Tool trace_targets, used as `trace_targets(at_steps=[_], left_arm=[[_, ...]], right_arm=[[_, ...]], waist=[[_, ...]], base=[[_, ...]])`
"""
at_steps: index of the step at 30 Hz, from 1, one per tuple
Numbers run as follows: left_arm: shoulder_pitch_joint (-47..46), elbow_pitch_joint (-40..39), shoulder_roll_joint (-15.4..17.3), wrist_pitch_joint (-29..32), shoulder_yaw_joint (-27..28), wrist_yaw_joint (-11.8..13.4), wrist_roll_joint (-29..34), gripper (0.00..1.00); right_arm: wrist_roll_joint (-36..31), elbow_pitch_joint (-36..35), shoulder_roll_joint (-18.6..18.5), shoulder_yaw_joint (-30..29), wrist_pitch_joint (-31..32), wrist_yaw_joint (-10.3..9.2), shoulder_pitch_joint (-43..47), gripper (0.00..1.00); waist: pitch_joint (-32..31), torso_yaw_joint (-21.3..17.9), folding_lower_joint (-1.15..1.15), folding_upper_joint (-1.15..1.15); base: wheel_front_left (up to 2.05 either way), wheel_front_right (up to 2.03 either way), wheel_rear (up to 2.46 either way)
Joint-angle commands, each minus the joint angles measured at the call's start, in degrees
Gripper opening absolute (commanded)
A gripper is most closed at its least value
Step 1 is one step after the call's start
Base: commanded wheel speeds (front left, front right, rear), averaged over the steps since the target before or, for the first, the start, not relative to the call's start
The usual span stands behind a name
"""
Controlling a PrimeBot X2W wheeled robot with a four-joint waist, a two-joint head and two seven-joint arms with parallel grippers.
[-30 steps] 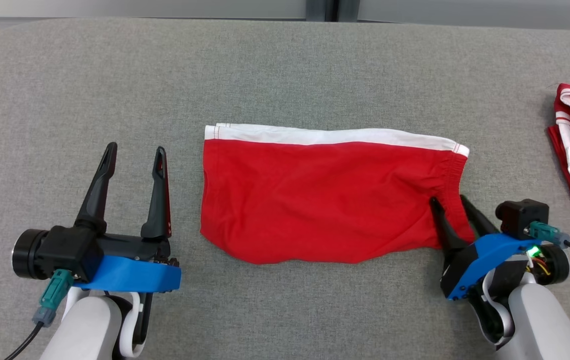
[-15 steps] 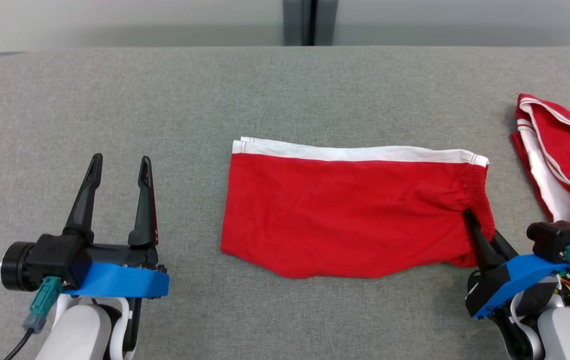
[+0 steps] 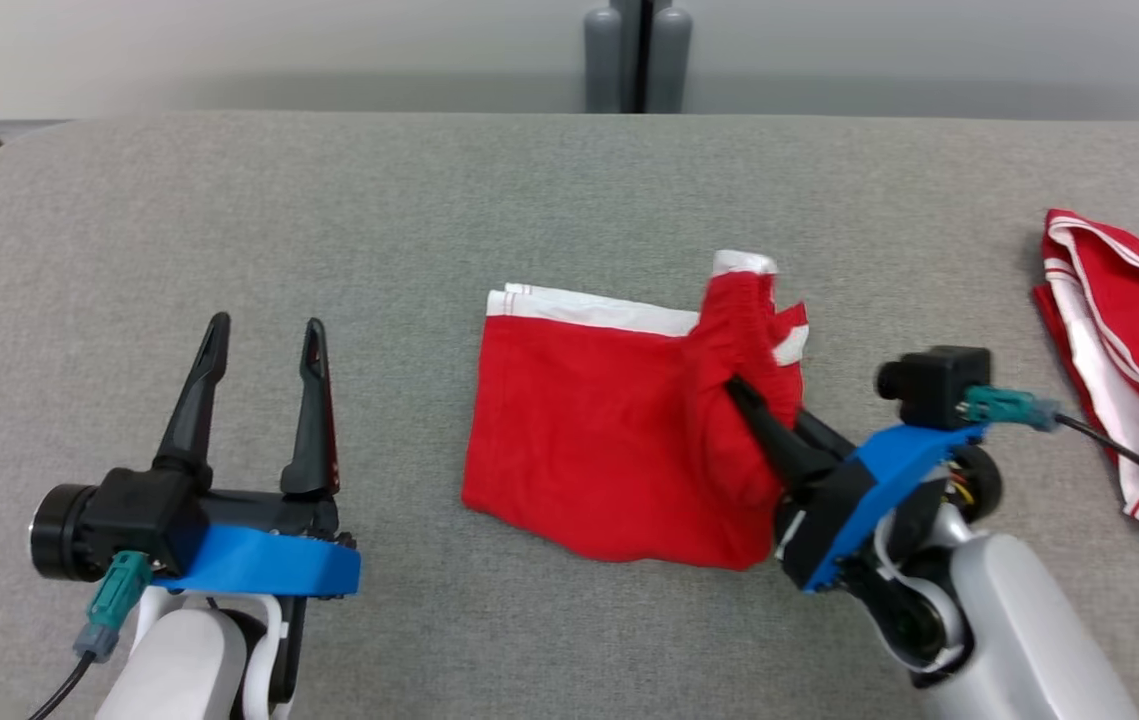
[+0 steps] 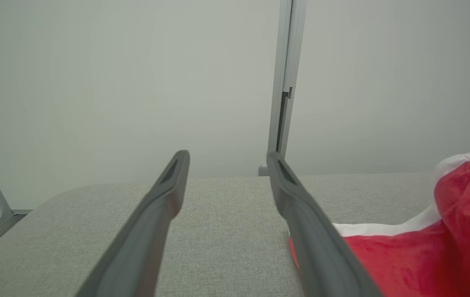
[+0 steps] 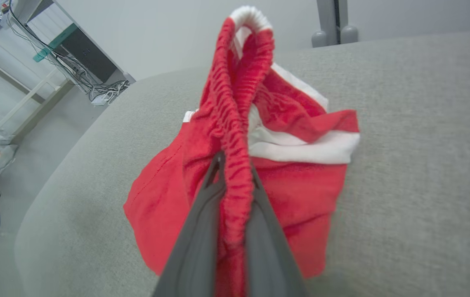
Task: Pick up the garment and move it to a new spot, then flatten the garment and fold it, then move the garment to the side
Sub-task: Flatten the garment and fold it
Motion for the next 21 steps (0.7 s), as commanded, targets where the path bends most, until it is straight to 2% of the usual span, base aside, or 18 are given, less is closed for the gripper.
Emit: trace_targets(at_steps=[1, 8, 13, 19, 20, 21], left_arm=[[-1.58, 0.38, -0.63, -0.09, -0.61, -0.37, 0.19, 1.0], [-4.79, 2.72, -2.67, -0.18, -2.4, -1.83, 0.53, 1.0], [-6.27, 4.41, -4.11, -0.25, -2.74, -2.94, 0.98, 1.0], [-6.55, 5.08, -5.16, -0.26, -2.1, -3.55, 1.59, 1.0], [-6.47, 5.16, -5.32, -0.26, -1.96, -3.64, 1.8, 1.0], [-6.34, 5.26, -5.48, -0.26, -1.82, -3.77, 2.02, 1.0]], right_arm=[[0.86, 2.07, 0.96, 1.77, 0.38, 0.03, -2.42, 0.0], [4.82, 11.71, 1.99, 8.64, -2.38, 0.04, -8.86, 0.0], [8.47, 18.04, 2.02, 13.61, -8.19, 0.04, -13.37, 0.0], [9.5, 22.88, 1.99, 17.89, -14.35, 0.04, -17.02, 0.0], [9.71, 23.92, 1.99, 18.78, -15.23, 0.04, -17.4, 0.16], [9.46, 24.86, 2.0, 19.51, -16.55, 0.04, -17.87, 0.87]], waist=[[1.05, 1.58, 0.0, -0.01], [3.88, 5.57, 0.0, -0.01], [4.79, 7.32, 0.0, -0.01], [4.8, 7.8, 0.0, -0.01], [4.74, 7.76, 0.0, -0.01], [4.67, 7.67, 0.0, -0.01]], base=[[0.0, 0.0, 0.0], [0.0, 0.0, 0.0], [0.0, 0.0, 0.0], [0.0, 0.0, 0.0], [0.0, 0.0, 0.0], [0.0, 0.0, 0.0]])
